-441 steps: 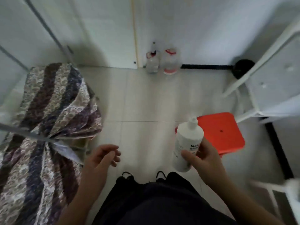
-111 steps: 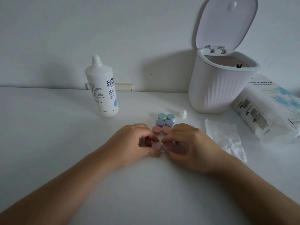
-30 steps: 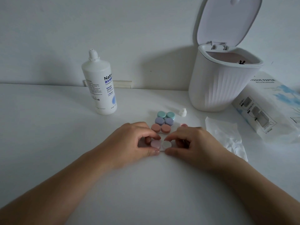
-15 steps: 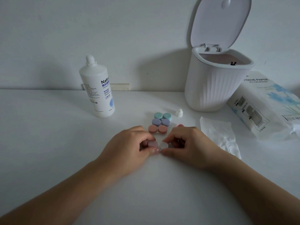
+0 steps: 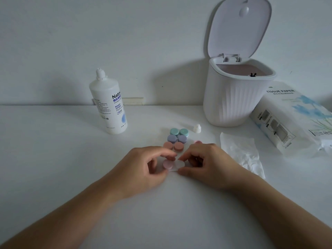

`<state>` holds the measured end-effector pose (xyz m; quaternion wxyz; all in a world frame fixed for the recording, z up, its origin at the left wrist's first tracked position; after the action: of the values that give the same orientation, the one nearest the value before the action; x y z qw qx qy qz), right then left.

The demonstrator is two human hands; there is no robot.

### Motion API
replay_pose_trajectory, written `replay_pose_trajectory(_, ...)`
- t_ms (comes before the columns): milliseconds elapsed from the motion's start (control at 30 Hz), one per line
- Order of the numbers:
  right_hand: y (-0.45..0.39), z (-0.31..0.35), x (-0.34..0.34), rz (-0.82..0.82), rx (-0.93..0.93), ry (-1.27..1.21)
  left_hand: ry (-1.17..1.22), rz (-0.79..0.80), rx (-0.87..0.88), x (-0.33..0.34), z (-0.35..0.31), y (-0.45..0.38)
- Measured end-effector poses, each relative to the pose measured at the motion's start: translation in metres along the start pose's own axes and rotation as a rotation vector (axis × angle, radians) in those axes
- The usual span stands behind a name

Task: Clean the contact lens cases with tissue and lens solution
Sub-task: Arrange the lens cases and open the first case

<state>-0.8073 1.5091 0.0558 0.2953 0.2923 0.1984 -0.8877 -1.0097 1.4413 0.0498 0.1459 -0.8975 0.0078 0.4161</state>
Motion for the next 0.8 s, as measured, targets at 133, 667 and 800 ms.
replay_pose_trajectory(133,-0.0009,0.0005,-0.0004,0.007,-0.017,0.002,-0.044,0.0,0.024,0.0028,-0.001,-0.0039)
replay_pose_trajectory(667,-0.0008,0.0009,-0.0016,0.007,-0.011,0.01,-0.101,-0.05,0.126,-0.0046,0.0006,-0.0042)
replay_pose_trajectory(800,-0.0003,0.0018,-0.0015,0.005,-0.019,-0.001,-0.126,-0.025,0.144,-0.0019,-0.005,-0.0034)
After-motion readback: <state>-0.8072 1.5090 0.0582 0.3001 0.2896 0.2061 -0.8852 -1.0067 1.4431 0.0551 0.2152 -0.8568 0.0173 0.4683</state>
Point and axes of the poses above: each hand's wrist, its own y-axis away from the middle knuckle, its own x-axis out of the palm, z = x × y, the point moved 3 cm from there along -y, towards the middle knuckle, and after that the axes turned 9 degrees about -y, right-handed, at the moved point
